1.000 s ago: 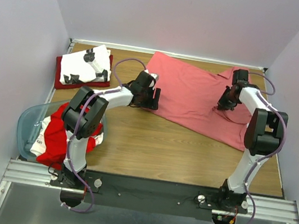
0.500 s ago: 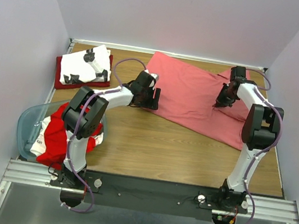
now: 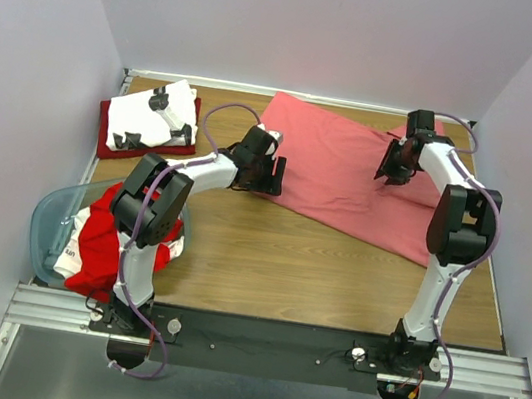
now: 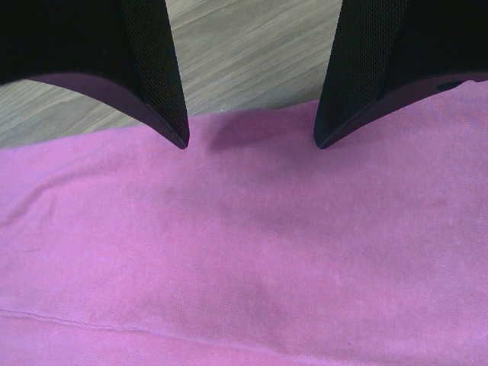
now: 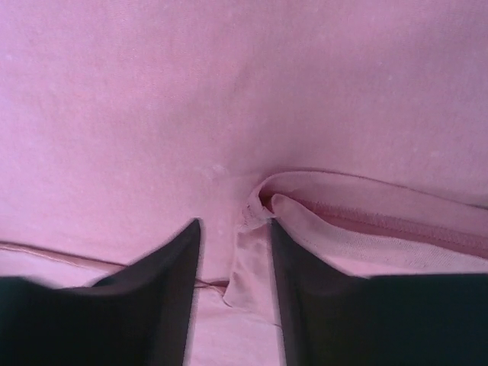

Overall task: Fold and stack the t-shirts
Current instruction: Fold the tshirt

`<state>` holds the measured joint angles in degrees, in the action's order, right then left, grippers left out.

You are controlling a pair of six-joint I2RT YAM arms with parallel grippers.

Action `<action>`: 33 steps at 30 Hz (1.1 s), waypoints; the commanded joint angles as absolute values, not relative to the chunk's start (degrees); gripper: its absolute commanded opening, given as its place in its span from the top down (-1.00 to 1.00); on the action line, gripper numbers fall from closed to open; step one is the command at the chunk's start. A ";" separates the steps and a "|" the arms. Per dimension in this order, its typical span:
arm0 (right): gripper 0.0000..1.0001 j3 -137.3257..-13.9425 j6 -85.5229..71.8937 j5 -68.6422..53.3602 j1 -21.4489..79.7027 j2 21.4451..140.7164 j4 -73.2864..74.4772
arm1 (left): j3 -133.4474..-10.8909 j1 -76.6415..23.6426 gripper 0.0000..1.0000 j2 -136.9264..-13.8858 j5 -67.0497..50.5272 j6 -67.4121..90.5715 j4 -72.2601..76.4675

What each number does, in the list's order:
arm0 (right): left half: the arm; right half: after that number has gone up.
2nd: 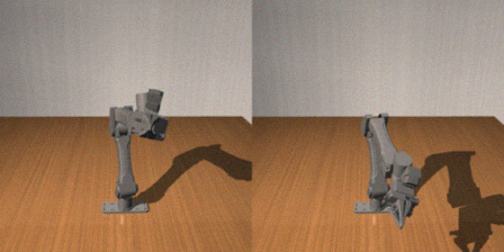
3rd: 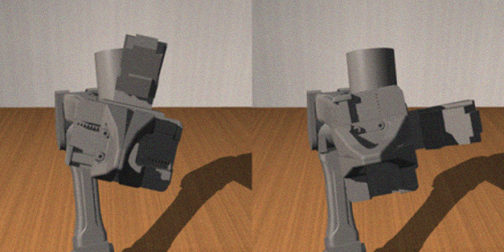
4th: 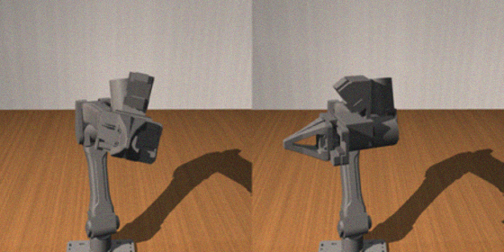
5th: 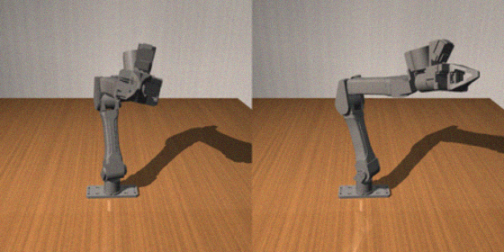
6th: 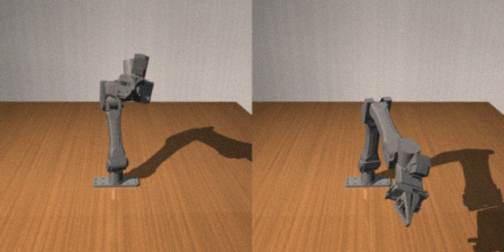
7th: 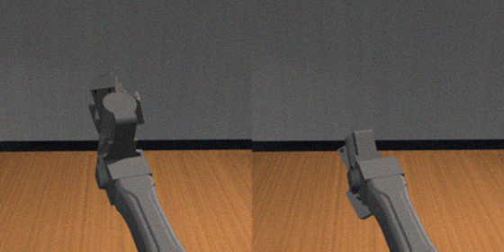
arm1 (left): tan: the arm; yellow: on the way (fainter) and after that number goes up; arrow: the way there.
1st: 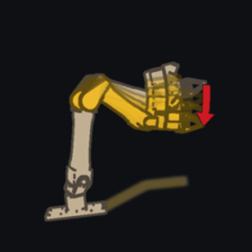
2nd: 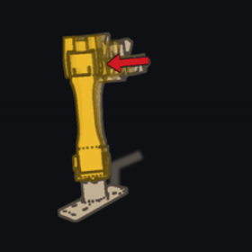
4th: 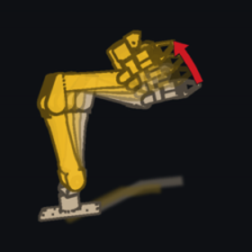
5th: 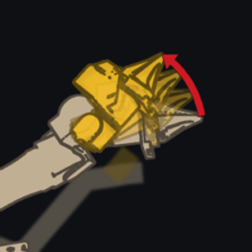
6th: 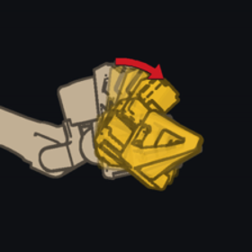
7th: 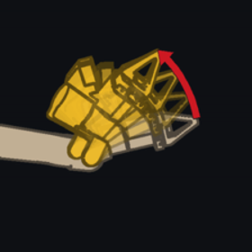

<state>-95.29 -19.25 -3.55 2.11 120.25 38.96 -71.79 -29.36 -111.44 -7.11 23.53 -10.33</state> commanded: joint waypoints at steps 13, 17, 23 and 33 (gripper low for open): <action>-0.49 -91.07 -22.32 -3.78 2.37 106.89 40.52 | -76.90 -29.36 -0.52 -108.18 2.81 22.68 -18.72; -0.53 -81.58 -23.11 -3.87 2.37 102.48 40.34 | -79.80 -29.36 -0.52 -109.86 1.76 22.50 -17.76; -0.55 -68.74 -24.61 -2.73 2.37 97.30 37.09 | -82.43 -29.36 -0.53 -114.07 0.26 22.24 -13.63; -0.56 -59.16 -27.95 -1.84 2.29 97.91 32.08 | -75.68 -29.36 -0.52 -115.49 -2.37 23.64 -6.86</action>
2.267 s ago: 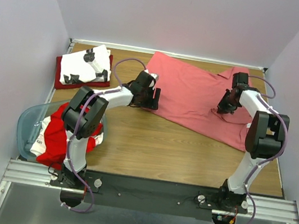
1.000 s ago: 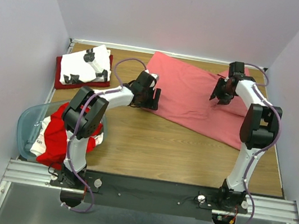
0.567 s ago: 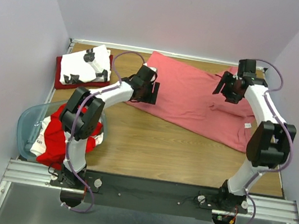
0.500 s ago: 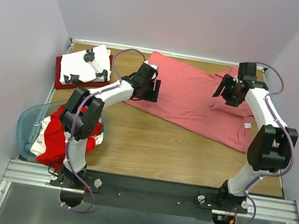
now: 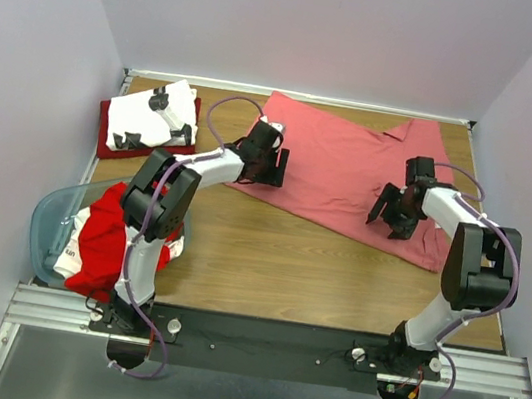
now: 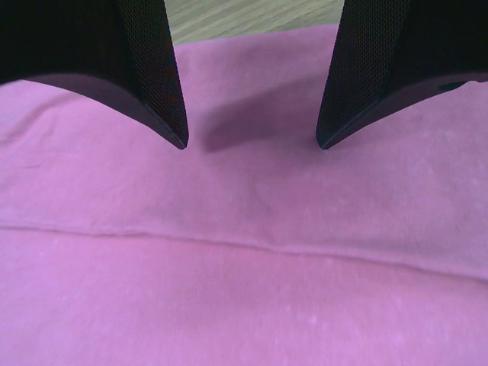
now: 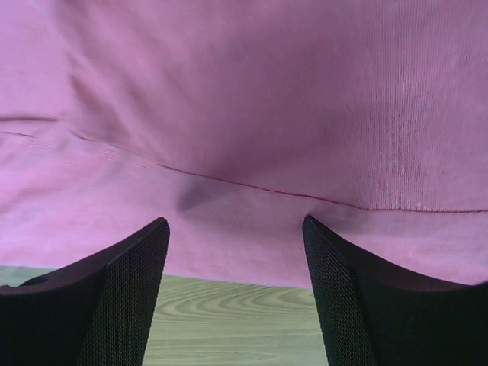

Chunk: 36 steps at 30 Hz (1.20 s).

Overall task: Fold and stack the t-shirts
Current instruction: Fold the tshirt

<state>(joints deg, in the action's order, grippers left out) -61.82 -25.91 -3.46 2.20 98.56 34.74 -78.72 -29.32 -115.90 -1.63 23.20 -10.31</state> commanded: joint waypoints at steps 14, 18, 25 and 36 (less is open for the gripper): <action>-0.55 -44.04 -33.48 -3.34 2.29 88.86 36.64 | -57.41 -29.53 -0.52 -105.91 1.59 26.89 -2.55; -0.55 -41.66 -34.89 -5.53 2.37 84.82 39.72 | -54.32 -30.32 -0.52 -103.28 0.97 27.69 -3.42; -0.56 -45.96 -35.60 -4.66 2.29 77.96 45.52 | -52.38 -32.25 -0.53 -96.17 0.26 29.71 -6.50; -0.59 -62.22 -32.26 3.77 1.76 87.26 46.59 | -77.05 -31.47 -0.54 -102.38 3.25 24.62 -15.29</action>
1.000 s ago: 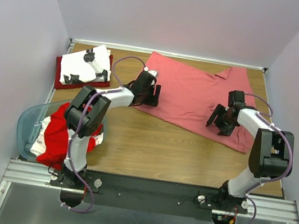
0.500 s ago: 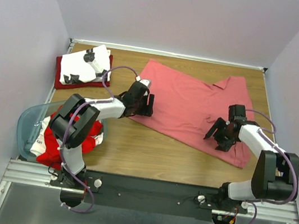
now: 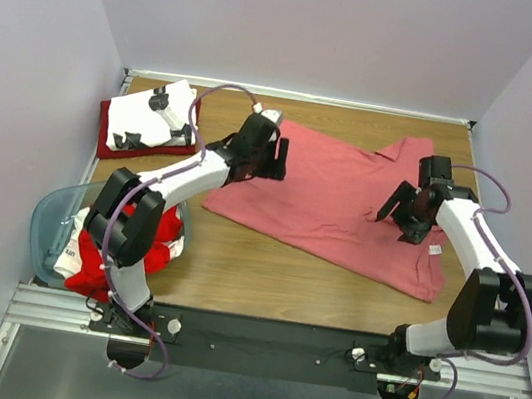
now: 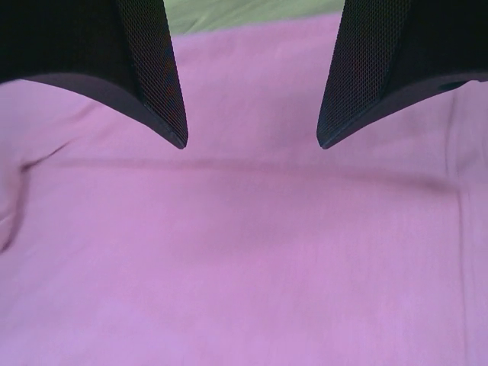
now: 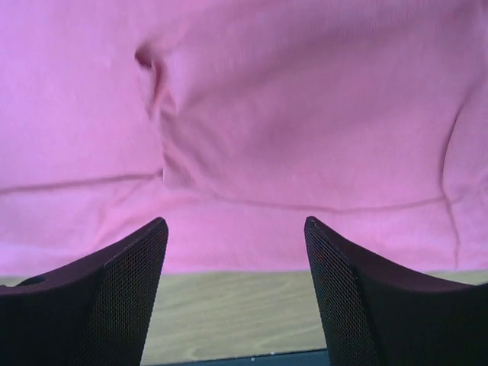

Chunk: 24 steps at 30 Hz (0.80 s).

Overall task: Fold and stack the t-shirts
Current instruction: Fold the tshirt

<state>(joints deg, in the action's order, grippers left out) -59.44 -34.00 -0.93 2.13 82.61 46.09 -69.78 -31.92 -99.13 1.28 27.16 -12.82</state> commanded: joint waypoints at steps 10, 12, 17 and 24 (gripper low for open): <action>-0.59 -66.18 -29.36 4.92 0.18 96.94 39.82 | -85.70 -29.44 -0.54 -113.20 -1.85 23.20 -15.29; -0.59 -68.19 -27.95 5.18 -2.19 99.56 38.59 | -83.50 -29.36 -0.54 -112.85 -1.49 22.77 -14.33; -0.59 -73.81 -24.97 5.80 -4.30 105.11 37.18 | -77.79 -29.27 -0.54 -110.66 -1.14 22.41 -12.92; -0.59 -79.80 -21.71 5.54 -5.18 108.02 37.09 | -72.25 -29.27 -0.54 -108.11 -0.79 22.68 -11.25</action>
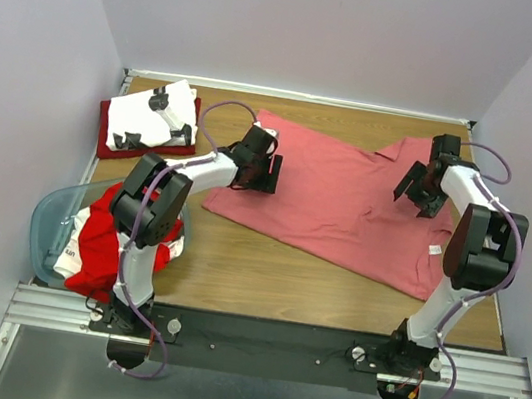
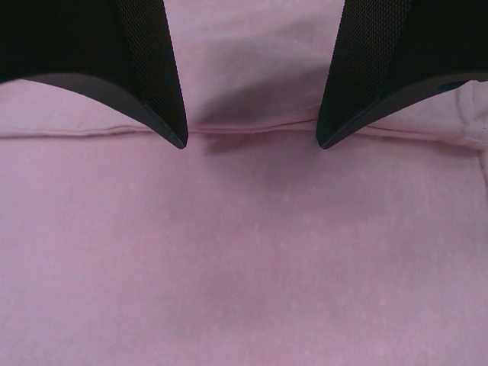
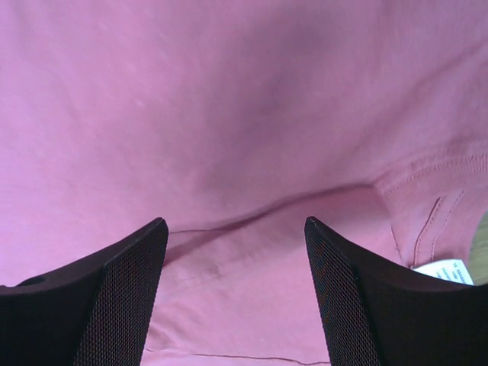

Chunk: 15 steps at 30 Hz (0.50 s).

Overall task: Fold and stack the t-shirts
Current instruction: Fold the tshirt

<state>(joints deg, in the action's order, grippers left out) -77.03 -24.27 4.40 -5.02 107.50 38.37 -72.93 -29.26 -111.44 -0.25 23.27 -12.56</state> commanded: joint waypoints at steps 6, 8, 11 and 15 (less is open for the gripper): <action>-0.59 -75.95 -22.23 3.17 -5.10 102.23 37.09 | -71.46 -29.27 -0.54 -107.67 -0.53 22.15 -10.72; -0.59 -72.70 -22.85 1.41 -5.10 98.80 37.00 | -70.41 -29.27 -0.54 -107.67 -0.53 22.24 -10.20; -0.58 -68.13 -24.69 0.26 -5.01 94.23 36.91 | -68.82 -29.27 -0.54 -107.49 -0.53 22.50 -8.97; -0.58 -62.76 -26.72 -1.93 -5.01 89.65 36.04 | -65.83 -29.27 -0.54 -106.79 -0.44 22.76 -7.13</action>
<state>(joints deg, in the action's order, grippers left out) -66.85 -24.47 0.95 -4.97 92.23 36.77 -68.34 -29.26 -108.86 -0.25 23.00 -8.80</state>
